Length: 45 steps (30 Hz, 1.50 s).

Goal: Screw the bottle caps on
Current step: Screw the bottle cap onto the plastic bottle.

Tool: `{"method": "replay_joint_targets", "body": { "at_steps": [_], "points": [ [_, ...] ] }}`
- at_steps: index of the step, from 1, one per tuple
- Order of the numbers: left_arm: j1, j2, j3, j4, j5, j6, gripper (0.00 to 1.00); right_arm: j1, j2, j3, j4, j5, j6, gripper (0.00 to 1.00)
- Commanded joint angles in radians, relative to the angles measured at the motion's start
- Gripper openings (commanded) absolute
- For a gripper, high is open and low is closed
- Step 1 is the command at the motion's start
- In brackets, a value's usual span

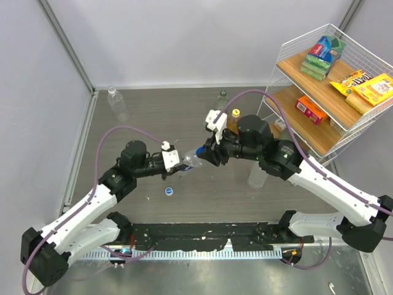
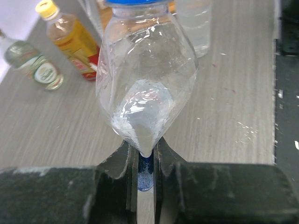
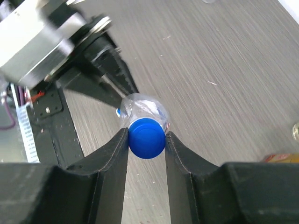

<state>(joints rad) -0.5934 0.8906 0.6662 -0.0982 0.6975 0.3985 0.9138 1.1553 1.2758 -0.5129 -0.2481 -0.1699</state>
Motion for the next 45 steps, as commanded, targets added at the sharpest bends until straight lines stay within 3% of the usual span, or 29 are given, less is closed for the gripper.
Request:
{"method": "replay_joint_targets", "body": {
  "at_steps": [1, 3, 7, 13, 18, 20, 21, 27, 30, 34, 39, 42, 45],
  "points": [
    [-0.144, -0.064, 0.018, 0.272, -0.307, -0.076, 0.0, 0.008, 0.087, -0.006, 0.042, 0.288, 0.26, 0.01],
    [-0.244, -0.067, 0.032, 0.264, -0.409, -0.046, 0.0, 0.007, 0.109, -0.026, 0.091, 0.337, 0.357, 0.01],
    [-0.338, -0.076, 0.004, 0.345, -0.548, 0.022, 0.0, 0.004, 0.155, -0.01, 0.093, 0.417, 0.505, 0.01],
    [-0.348, -0.029, 0.007, 0.388, -0.667, 0.043, 0.0, 0.002, 0.202, 0.016, 0.019, 0.525, 0.667, 0.01],
    [-0.352, 0.002, -0.011, 0.457, -0.722, 0.017, 0.0, -0.001, 0.188, -0.01, 0.053, 0.586, 0.759, 0.01],
    [-0.352, -0.001, -0.022, 0.459, -0.717, 0.017, 0.0, -0.001, 0.192, -0.003, 0.059, 0.575, 0.764, 0.09],
    [-0.352, -0.005, -0.028, 0.457, -0.719, 0.022, 0.0, -0.001, 0.193, 0.0, 0.056, 0.576, 0.765, 0.2],
    [-0.352, -0.048, -0.082, 0.426, -0.727, 0.008, 0.0, -0.001, 0.143, 0.0, 0.096, 0.555, 0.676, 0.63],
    [-0.345, -0.044, -0.109, 0.431, -0.747, 0.01, 0.0, -0.001, 0.071, -0.047, 0.187, 0.486, 0.546, 0.76],
    [-0.298, -0.001, -0.096, 0.377, -0.67, -0.019, 0.0, -0.001, -0.021, -0.105, 0.267, 0.428, 0.411, 0.85],
    [-0.2, 0.047, -0.08, 0.364, -0.509, -0.053, 0.0, -0.001, -0.104, -0.144, 0.281, 0.414, 0.299, 0.86],
    [-0.109, 0.034, -0.079, 0.33, -0.284, -0.072, 0.0, -0.001, -0.164, -0.165, 0.277, 0.382, 0.146, 0.86],
    [-0.004, 0.019, -0.06, 0.235, 0.015, -0.012, 0.0, -0.001, -0.219, -0.19, 0.21, 0.154, -0.078, 0.86]
  ]
}}
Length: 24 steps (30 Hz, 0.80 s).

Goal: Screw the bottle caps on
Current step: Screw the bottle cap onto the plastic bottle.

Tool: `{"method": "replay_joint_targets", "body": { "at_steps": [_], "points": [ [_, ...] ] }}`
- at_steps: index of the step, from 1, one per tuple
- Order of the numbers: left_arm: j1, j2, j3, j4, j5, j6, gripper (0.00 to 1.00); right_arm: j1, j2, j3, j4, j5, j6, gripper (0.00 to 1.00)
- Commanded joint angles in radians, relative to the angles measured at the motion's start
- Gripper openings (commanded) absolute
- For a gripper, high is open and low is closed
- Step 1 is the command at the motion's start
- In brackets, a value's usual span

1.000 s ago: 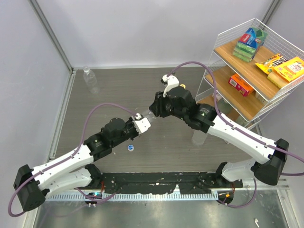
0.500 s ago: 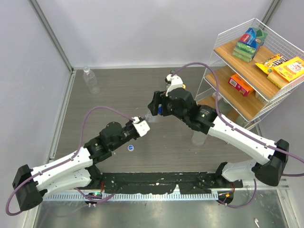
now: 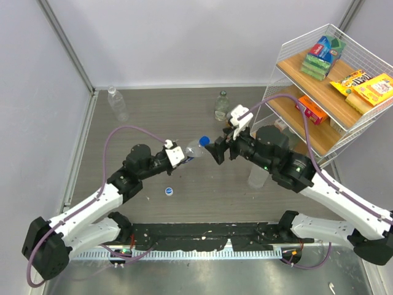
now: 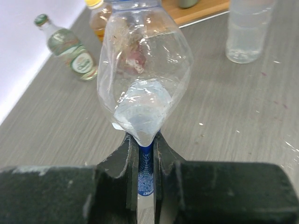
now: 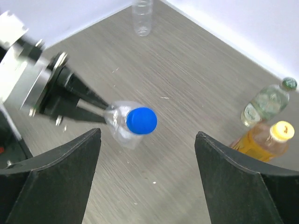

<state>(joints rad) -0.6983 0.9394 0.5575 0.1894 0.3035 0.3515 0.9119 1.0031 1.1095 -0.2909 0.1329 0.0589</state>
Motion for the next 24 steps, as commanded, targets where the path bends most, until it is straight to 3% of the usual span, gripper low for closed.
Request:
{"method": "replay_joint_targets", "body": {
  "at_steps": [1, 6, 8, 24],
  "points": [
    [0.121, -0.031, 0.056, -0.095, 0.498, 0.078, 0.0, 0.001, -0.075, -0.028, -0.039, -0.272, -0.358, 0.86],
    [0.145, -0.037, 0.082, -0.186, 0.635, 0.156, 0.0, 0.002, -0.126, -0.045, -0.123, -0.641, -0.55, 0.86],
    [0.145, -0.042, 0.084, -0.22, 0.66, 0.17, 0.0, 0.001, -0.132, -0.05, -0.093, -0.688, -0.53, 0.86],
    [0.145, -0.048, 0.085, -0.202, 0.651, 0.142, 0.0, 0.001, -0.037, 0.009, -0.136, -0.673, -0.522, 0.74]
  ]
}}
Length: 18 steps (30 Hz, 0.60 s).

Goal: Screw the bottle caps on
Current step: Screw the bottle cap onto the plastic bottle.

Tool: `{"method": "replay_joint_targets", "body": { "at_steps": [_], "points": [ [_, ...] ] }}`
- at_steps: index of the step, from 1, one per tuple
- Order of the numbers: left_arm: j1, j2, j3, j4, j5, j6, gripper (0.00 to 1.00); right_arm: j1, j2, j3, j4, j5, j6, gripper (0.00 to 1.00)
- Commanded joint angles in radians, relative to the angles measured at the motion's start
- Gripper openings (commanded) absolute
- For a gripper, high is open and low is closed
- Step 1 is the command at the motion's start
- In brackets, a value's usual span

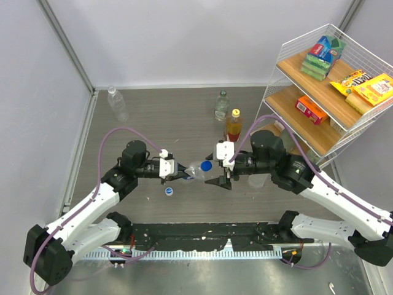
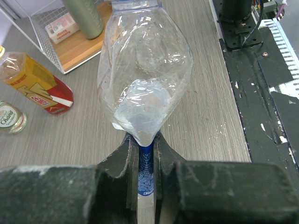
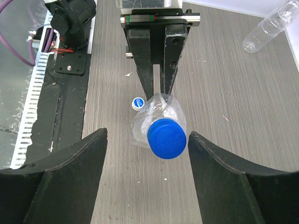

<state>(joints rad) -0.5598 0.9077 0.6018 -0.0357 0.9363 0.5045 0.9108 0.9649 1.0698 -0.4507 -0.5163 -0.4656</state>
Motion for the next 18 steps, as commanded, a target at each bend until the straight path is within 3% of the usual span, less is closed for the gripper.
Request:
{"method": "replay_joint_targets", "body": {
  "at_steps": [1, 8, 11, 18],
  "points": [
    [0.006, -0.015, 0.039, 0.026, 0.018, -0.012, 0.0, 0.002, 0.006, 0.051, 0.024, -0.025, 0.011, 0.71],
    [0.006, -0.02, 0.027, 0.074, -0.002, -0.04, 0.0, 0.002, 0.024, 0.071, -0.011, -0.044, 0.021, 0.58],
    [0.006, -0.03, 0.021, 0.091, -0.01, -0.053, 0.0, 0.002, 0.034, 0.078, -0.026, -0.034, 0.025, 0.41],
    [0.006, -0.087, -0.023, 0.189, -0.025, -0.122, 0.0, 0.002, 0.051, 0.081, -0.048, 0.016, 0.068, 0.22]
  ]
}}
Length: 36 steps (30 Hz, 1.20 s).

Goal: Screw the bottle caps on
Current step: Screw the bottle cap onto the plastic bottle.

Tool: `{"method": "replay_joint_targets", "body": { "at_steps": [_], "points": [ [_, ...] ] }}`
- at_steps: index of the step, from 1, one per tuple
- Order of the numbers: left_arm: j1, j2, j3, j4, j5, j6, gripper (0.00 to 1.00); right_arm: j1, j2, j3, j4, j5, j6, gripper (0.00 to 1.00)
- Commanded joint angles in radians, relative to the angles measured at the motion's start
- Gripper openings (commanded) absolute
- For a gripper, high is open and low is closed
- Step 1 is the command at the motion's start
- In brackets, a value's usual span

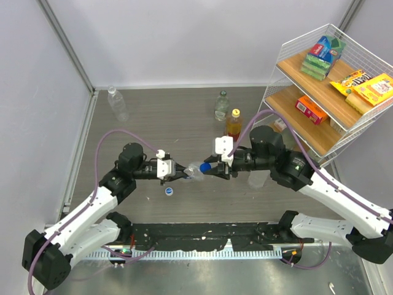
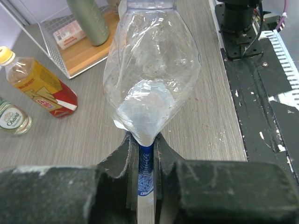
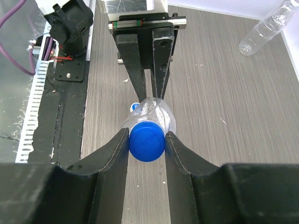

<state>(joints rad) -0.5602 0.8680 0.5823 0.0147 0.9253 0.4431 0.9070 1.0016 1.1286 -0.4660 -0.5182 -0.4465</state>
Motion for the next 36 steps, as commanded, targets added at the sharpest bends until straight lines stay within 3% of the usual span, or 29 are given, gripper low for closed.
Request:
{"method": "replay_joint_targets", "body": {
  "at_steps": [1, 5, 11, 15, 24, 29, 36],
  "points": [
    [0.006, -0.055, -0.004, 0.151, -0.022, -0.078, 0.0, 0.006, 0.012, 0.013, -0.014, 0.033, 0.064, 0.2],
    [0.006, -0.073, 0.014, 0.176, -0.1, -0.15, 0.0, 0.006, 0.043, 0.01, 0.063, 0.226, 0.248, 0.01],
    [-0.015, -0.069, 0.054, 0.202, -0.282, -0.207, 0.0, 0.006, 0.164, 0.063, 0.006, 0.462, 0.521, 0.01],
    [-0.091, -0.06, 0.05, 0.237, -0.423, -0.185, 0.0, 0.007, 0.219, 0.099, -0.04, 0.613, 0.695, 0.01],
    [-0.282, 0.019, 0.051, 0.361, -0.79, -0.181, 0.0, 0.007, 0.328, 0.091, -0.098, 0.846, 0.922, 0.01],
    [-0.369, 0.089, 0.047, 0.447, -0.992, -0.13, 0.0, 0.007, 0.367, 0.083, -0.105, 0.882, 1.037, 0.01],
    [-0.431, 0.152, 0.022, 0.551, -1.089, -0.087, 0.0, 0.015, 0.365, 0.071, -0.069, 0.978, 1.212, 0.01]
  ]
}}
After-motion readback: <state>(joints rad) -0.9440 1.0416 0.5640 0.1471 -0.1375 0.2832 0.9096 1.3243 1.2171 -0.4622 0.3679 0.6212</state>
